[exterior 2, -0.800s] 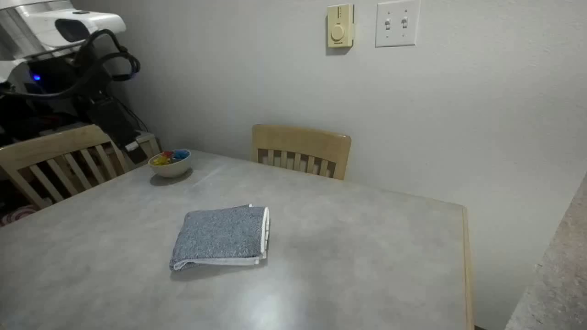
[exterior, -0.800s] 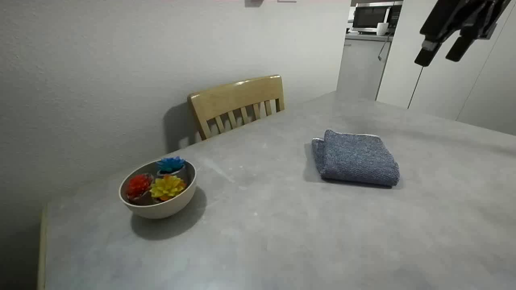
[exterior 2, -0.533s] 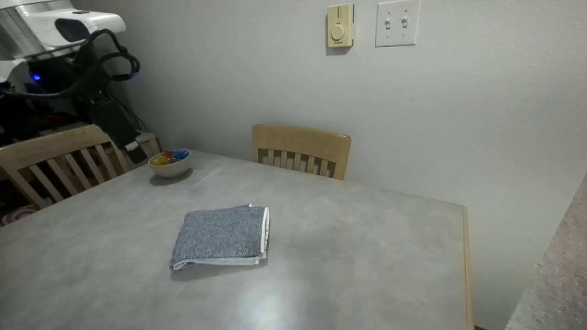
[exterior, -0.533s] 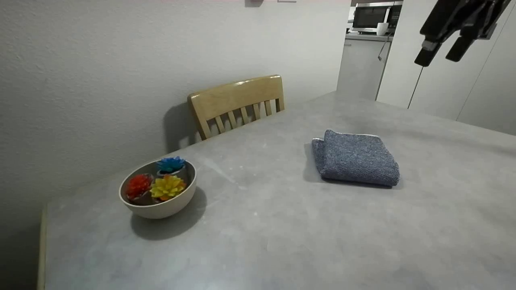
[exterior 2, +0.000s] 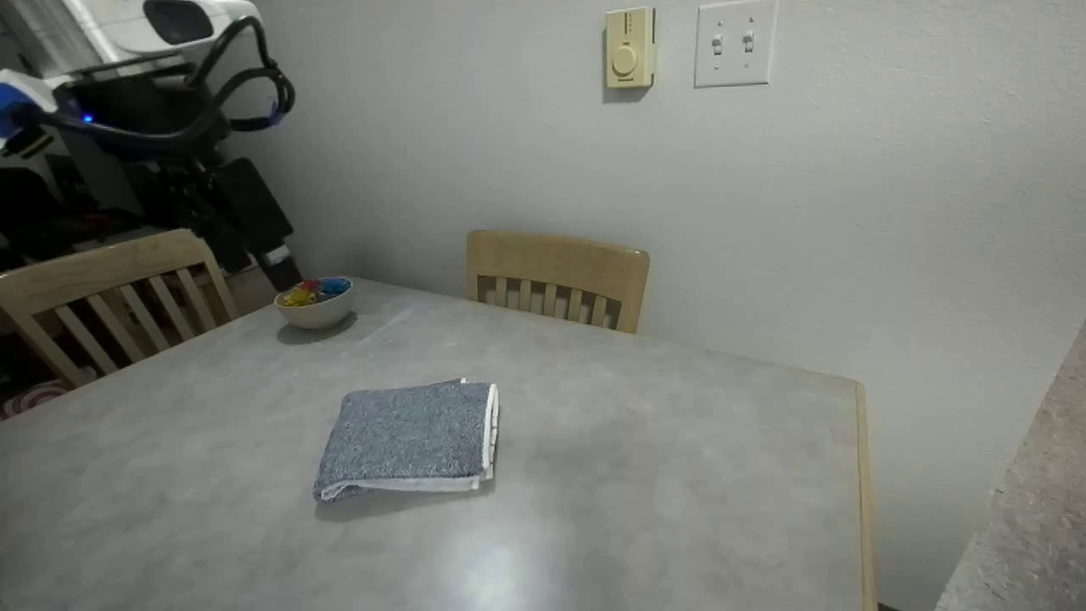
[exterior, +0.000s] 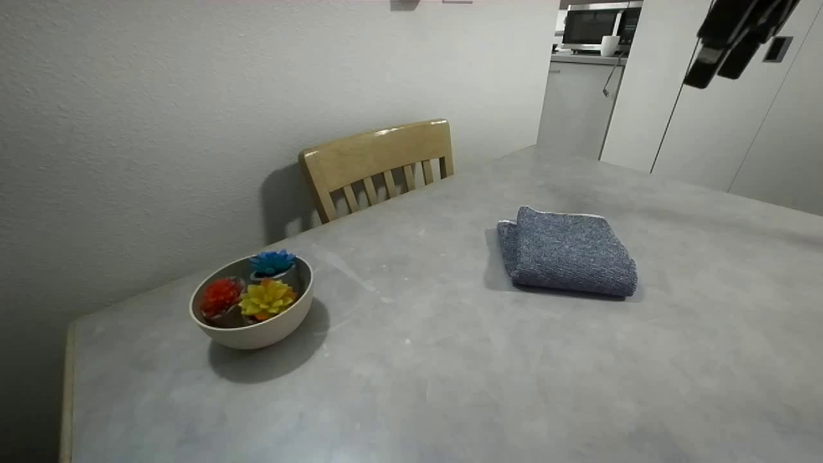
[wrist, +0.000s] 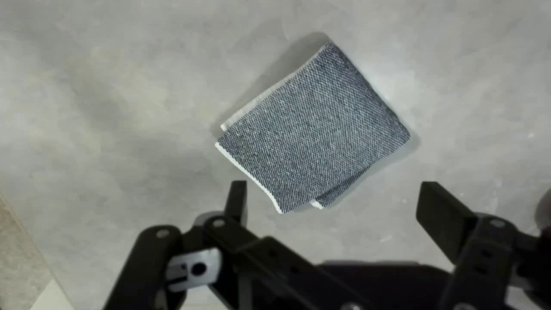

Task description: Unfold the towel once

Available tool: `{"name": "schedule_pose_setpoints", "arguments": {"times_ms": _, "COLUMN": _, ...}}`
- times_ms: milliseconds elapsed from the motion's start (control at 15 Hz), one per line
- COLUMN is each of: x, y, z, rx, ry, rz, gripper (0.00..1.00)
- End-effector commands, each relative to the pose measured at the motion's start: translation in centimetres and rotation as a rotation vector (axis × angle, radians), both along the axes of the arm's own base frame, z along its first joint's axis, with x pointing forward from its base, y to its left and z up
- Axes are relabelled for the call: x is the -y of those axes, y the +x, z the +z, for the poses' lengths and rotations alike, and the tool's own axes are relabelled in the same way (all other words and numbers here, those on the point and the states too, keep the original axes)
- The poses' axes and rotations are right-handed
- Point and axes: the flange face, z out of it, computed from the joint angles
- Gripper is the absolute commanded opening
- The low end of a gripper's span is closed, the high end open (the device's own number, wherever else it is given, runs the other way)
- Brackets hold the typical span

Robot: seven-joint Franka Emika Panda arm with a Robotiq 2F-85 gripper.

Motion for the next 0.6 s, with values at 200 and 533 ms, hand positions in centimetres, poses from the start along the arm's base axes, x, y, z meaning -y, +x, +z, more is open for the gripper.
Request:
{"name": "schedule_pose_setpoints", "arguments": {"times_ms": 200, "x": 6.2, "y": 0.9, "z": 2.7, "rx": -0.253, "ry": -0.101, "rz": 0.207, "gripper": 1.00}}
{"name": "schedule_pose_setpoints", "arguments": {"times_ms": 533, "x": 5.9, "y": 0.6, "z": 3.7, "rx": -0.234, "ry": -0.084, "rz": 0.193, "gripper": 1.00}}
